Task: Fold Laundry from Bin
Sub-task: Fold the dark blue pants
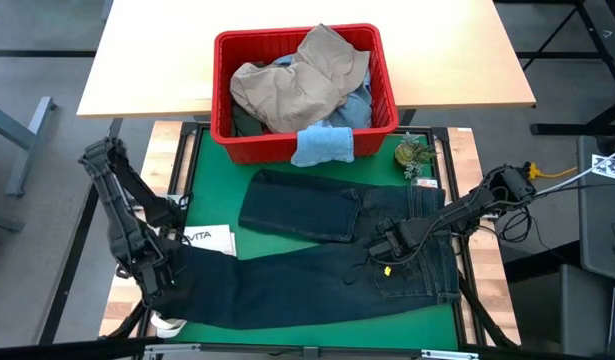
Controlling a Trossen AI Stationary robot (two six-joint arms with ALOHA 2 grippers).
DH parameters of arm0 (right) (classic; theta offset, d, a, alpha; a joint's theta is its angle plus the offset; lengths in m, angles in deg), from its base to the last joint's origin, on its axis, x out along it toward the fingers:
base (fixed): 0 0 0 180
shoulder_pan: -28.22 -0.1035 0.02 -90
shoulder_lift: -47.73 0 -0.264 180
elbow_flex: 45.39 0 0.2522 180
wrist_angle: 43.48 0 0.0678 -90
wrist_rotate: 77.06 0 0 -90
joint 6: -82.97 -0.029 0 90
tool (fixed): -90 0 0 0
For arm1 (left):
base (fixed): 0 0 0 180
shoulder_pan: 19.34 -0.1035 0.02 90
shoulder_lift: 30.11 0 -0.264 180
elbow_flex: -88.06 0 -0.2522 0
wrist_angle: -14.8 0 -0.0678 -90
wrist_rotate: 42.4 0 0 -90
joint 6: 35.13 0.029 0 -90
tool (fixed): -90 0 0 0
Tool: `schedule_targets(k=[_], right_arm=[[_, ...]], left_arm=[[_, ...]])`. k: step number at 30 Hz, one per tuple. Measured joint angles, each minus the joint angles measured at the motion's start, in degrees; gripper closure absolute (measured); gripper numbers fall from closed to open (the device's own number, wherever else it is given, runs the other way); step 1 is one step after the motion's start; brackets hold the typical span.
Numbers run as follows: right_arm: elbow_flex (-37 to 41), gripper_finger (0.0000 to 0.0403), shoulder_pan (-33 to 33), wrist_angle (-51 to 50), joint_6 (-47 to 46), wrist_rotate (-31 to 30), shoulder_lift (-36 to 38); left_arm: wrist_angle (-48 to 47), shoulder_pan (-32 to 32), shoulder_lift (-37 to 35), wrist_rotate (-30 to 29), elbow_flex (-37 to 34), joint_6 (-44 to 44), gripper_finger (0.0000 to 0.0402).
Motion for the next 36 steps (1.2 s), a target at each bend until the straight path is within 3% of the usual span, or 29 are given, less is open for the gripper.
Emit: schedule_targets(k=[3, 15, 19, 27, 33, 36], right_arm=[[0.0, 0.0233, 0.0, 0.03, 0.0, -0.02, 0.0], [0.0, 0.0233, 0.0, 0.1, 0.0, -0.05, 0.0], [0.0, 0.0233, 0.0, 0.1, 0.0, -0.06, 0.0], [0.0, 0.0233, 0.0, 0.16, 0.0, -0.04, 0.0], [0.0, 0.0233, 0.0, 0.21, -0.42, 0.06, 0.0], [0.0, 0.0233, 0.08, 0.19, -0.48, 0.55, 0.0]], left_arm=[[0.14, 0.16, 0.77, -0.27, 0.02, 0.97, 0.0389], [10.96, -0.28, 0.7, 0.48, 0.02, 5.08, 0.0399], [15.96, -0.28, 0.7, -6.82, 0.02, 6.04, 0.04], [24.35, -1.5, 0.7, -27.07, 0.02, 16.8, 0.0401], [37.34, -7.08, 0.7, -37.33, 0.02, 34.22, 0.0401], [42.83, -10.9, 0.78, -38.72, 0.02, 42.34, 0.0401]])
